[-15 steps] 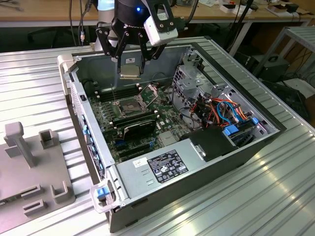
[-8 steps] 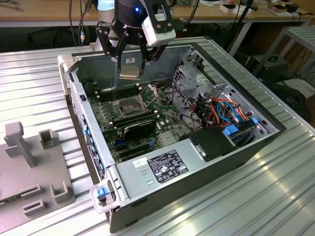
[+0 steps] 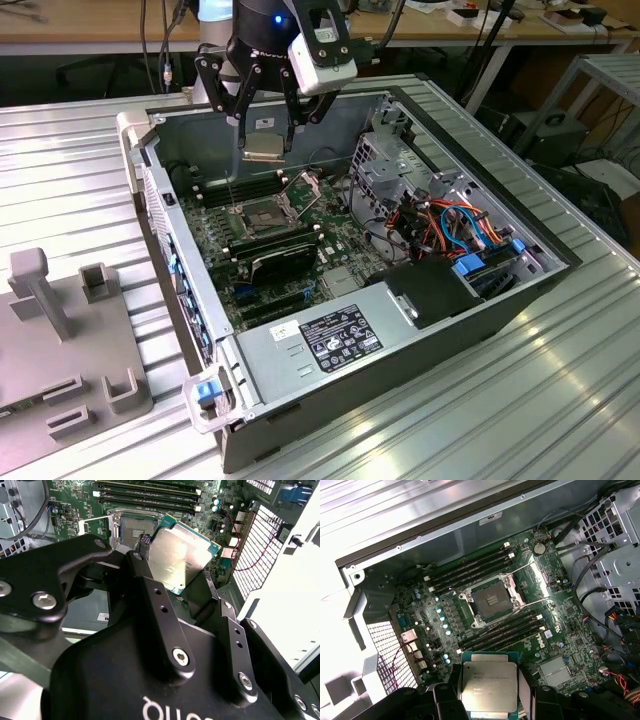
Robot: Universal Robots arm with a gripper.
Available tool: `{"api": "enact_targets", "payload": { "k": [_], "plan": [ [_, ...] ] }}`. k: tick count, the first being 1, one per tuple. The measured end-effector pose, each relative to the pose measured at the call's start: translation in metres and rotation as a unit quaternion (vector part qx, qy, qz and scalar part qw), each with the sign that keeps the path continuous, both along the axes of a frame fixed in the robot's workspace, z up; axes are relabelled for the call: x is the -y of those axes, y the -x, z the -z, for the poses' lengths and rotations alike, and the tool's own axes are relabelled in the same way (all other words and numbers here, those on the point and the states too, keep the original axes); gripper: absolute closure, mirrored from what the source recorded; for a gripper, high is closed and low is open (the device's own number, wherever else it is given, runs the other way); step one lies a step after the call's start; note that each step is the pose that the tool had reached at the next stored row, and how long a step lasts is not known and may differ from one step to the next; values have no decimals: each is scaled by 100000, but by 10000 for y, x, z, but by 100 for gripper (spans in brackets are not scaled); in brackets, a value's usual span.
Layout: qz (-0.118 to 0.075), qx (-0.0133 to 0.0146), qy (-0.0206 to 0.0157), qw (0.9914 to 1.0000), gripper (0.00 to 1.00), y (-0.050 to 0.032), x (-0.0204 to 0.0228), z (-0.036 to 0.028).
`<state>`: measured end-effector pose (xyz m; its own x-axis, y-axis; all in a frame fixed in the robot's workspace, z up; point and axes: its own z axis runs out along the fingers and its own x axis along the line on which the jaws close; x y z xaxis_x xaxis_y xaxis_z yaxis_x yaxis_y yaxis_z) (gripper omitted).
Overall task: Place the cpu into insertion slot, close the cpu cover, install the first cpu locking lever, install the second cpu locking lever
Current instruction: 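Place the cpu into insertion slot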
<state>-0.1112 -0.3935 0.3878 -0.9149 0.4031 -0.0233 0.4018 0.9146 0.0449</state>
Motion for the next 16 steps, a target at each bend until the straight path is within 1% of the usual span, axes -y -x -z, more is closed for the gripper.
{"api": "enact_targets", "payload": {
  "k": [5,6,7,8,10,12,13,14,15,16],
  "plan": [
    [139,6,0,100000,46,0,0,0],
    [1341,7,-12,99991,46,0,0,3],
    [2767,3,-5,99962,46,0,0,5],
    [4363,2,-5,99905,46,0,0,7],
    [6127,2,-3,99812,46,0,0,11],
    [8486,2,-1,99639,46,0,0,15],
    [9234,1,1,99573,46,0,0,16],
    [10412,0,0,99456,46,0,0,19],
    [11084,-2,0,99384,46,0,-1,20],
    [11469,-1,2,99340,46,0,-2,20]
  ]
}}
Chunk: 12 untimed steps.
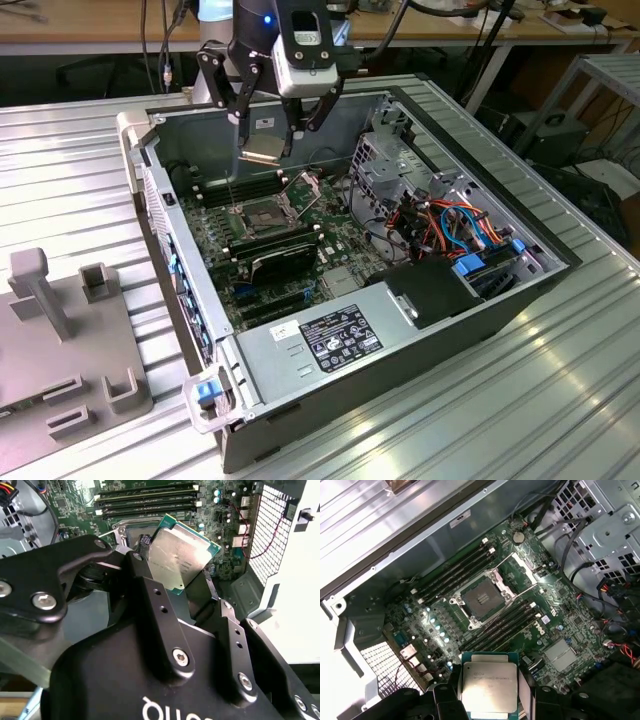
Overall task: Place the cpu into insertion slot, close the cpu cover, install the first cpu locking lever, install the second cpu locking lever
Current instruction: 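Place the cpu into insertion slot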
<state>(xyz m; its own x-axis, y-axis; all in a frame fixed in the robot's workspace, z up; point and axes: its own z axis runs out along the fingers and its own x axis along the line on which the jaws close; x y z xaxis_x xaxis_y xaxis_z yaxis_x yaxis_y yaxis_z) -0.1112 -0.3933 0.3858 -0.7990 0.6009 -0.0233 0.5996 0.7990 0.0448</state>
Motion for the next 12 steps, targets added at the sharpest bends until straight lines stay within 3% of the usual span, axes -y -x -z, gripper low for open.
{"api": "enact_targets", "payload": {
  "k": [3,12],
  "plan": [
    [991,0,-3,99995,46,0,-1,1],
    [1029,4,-2,99995,46,0,-1,1]
  ]
}}
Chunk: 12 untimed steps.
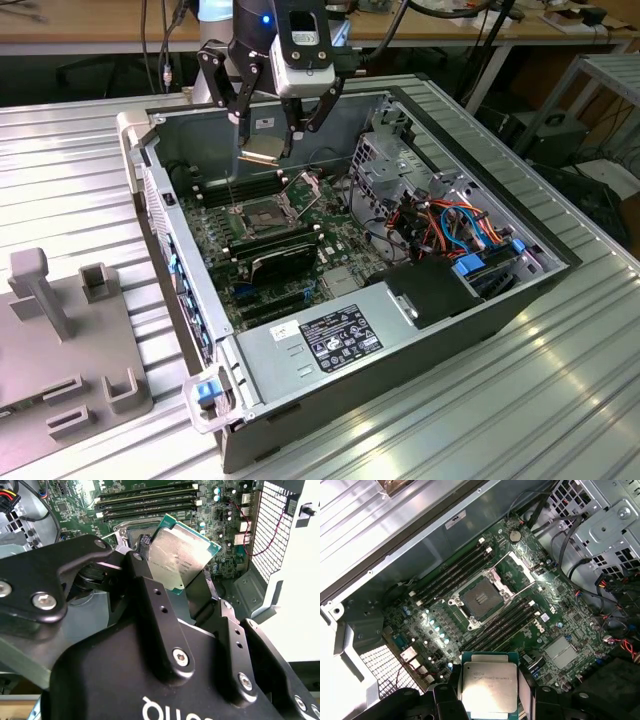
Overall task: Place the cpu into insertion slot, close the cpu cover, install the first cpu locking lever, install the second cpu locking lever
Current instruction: 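Place the cpu into insertion slot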
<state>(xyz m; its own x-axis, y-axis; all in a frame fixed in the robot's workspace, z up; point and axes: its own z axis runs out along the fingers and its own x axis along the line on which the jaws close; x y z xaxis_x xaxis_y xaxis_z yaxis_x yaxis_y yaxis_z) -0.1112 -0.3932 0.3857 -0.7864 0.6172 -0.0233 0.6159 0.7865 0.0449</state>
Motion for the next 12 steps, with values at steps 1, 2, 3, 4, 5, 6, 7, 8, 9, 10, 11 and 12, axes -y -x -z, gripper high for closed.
{"api": "enact_targets", "payload": {
  "k": [1,2,3,4,5,6,7,8,9,10,11,12],
  "plan": [
    [-3,0,-1,100000,46,0,0,0],
    [0,1,-2,100000,46,0,0,0],
    [-1,1,1,100000,46,0,0,0],
    [0,-3,-2,100000,46,0,0,0],
    [3,-2,1,100000,46,0,0,0],
    [165,-1,1,100000,46,0,0,0],
    [447,1,-3,99999,46,-1,0,1],
    [1123,2,-3,99994,46,-1,0,2],
    [1682,2,-4,99986,46,0,0,4],
    [2243,-1,-2,99975,46,0,0,4],
    [2983,-3,0,99955,46,0,0,5],
    [3500,-2,3,99939,46,0,0,5]
  ]
}}
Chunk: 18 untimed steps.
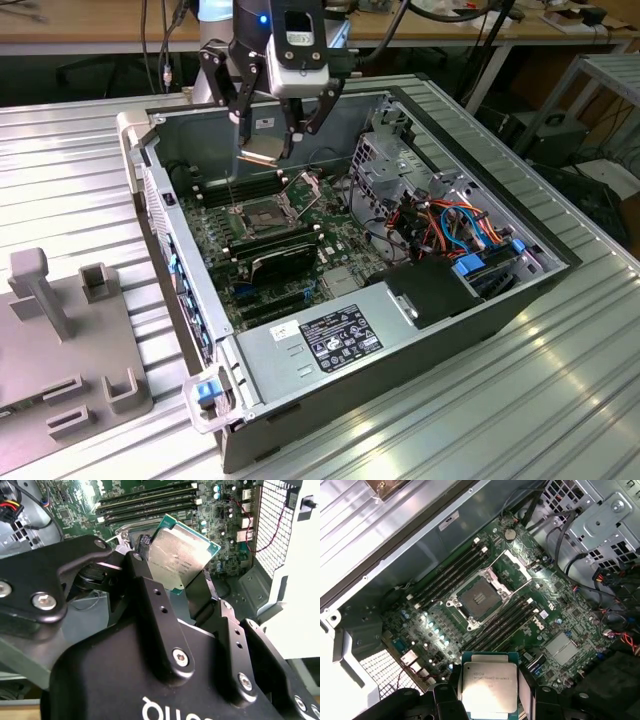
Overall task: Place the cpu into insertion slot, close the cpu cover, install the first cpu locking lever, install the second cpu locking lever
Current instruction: 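Place the cpu into insertion slot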
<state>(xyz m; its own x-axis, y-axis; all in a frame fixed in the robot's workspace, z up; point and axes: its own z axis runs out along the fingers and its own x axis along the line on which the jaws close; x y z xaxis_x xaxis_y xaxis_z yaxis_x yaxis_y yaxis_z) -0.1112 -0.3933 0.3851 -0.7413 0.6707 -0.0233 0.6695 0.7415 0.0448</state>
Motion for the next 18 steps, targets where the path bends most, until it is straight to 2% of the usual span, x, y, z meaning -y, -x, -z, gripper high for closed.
{"api": "enact_targets", "payload": {
  "k": [4,6,10,12,13,18],
  "plan": [
    [2639,4,-10,99965,46,0,0,5],
    [4753,0,-2,99887,46,0,0,10],
    [6776,-1,-1,99770,46,0,0,17],
    [7729,-1,-4,99701,46,0,0,20],
    [8641,1,-5,99626,46,0,0,23],
    [10825,-2,-4,99412,46,0,0,28]
  ]
}}
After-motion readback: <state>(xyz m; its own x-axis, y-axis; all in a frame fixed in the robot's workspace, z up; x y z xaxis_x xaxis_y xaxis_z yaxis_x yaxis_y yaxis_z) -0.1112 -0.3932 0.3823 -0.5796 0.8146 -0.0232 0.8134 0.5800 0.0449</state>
